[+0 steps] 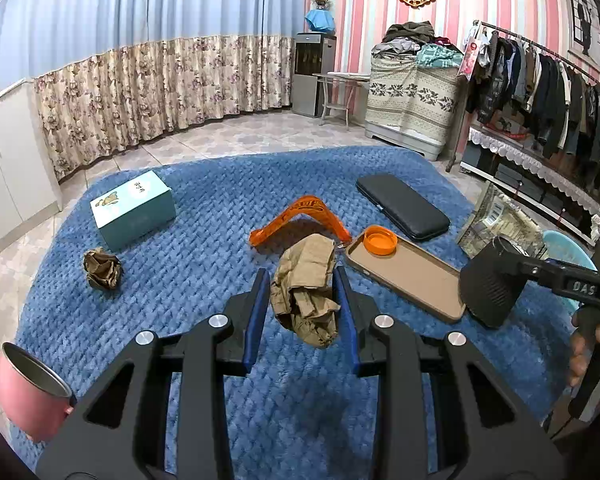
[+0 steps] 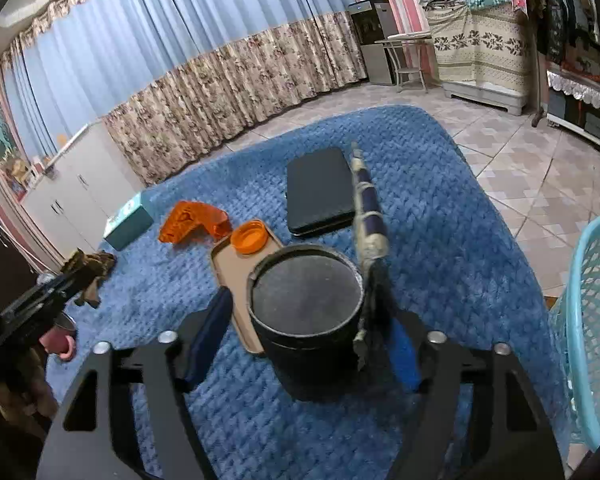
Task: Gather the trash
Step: 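Hold the brown paper in the left tool while the right tool grasps the printed paper packet, then carry the brown paper and packet over the basket and open both tools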
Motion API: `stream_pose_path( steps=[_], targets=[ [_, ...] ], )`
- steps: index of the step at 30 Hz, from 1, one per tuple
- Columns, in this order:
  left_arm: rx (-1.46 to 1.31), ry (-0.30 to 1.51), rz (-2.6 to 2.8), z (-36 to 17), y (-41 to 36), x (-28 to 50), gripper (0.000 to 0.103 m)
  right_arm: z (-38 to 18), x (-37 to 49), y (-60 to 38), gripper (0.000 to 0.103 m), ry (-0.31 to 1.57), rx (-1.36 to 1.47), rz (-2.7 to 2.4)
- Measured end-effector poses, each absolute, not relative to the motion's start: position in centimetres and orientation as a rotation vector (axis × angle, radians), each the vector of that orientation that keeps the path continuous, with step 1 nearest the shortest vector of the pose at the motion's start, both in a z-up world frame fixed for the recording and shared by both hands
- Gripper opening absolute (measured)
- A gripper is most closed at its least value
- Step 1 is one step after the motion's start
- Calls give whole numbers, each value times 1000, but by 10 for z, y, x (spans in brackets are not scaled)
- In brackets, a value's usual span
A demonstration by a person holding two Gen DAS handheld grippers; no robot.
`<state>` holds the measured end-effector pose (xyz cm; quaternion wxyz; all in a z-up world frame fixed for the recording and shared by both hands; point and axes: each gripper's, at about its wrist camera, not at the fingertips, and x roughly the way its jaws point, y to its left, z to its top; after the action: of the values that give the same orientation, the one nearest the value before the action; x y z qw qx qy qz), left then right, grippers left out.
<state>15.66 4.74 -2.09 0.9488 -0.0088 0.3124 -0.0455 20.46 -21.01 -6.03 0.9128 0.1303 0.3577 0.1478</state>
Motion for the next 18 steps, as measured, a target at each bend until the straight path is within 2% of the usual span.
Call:
stream_pose_path(
  steps=[13,15,17,18],
  targets=[
    [-4,635,-101,-22,44,158,31,-55,207,-247,72,667,439,254],
    [1,636,-103,-22,43,160,31,-58,211,-251,58,677,459,255],
    [4,637,-104,-22,40,162,31,-62,214,-255,40,687,467,239],
    [8,637,-108,-22,37,163,31,-64,215,-255,36,688,465,227]
  ],
)
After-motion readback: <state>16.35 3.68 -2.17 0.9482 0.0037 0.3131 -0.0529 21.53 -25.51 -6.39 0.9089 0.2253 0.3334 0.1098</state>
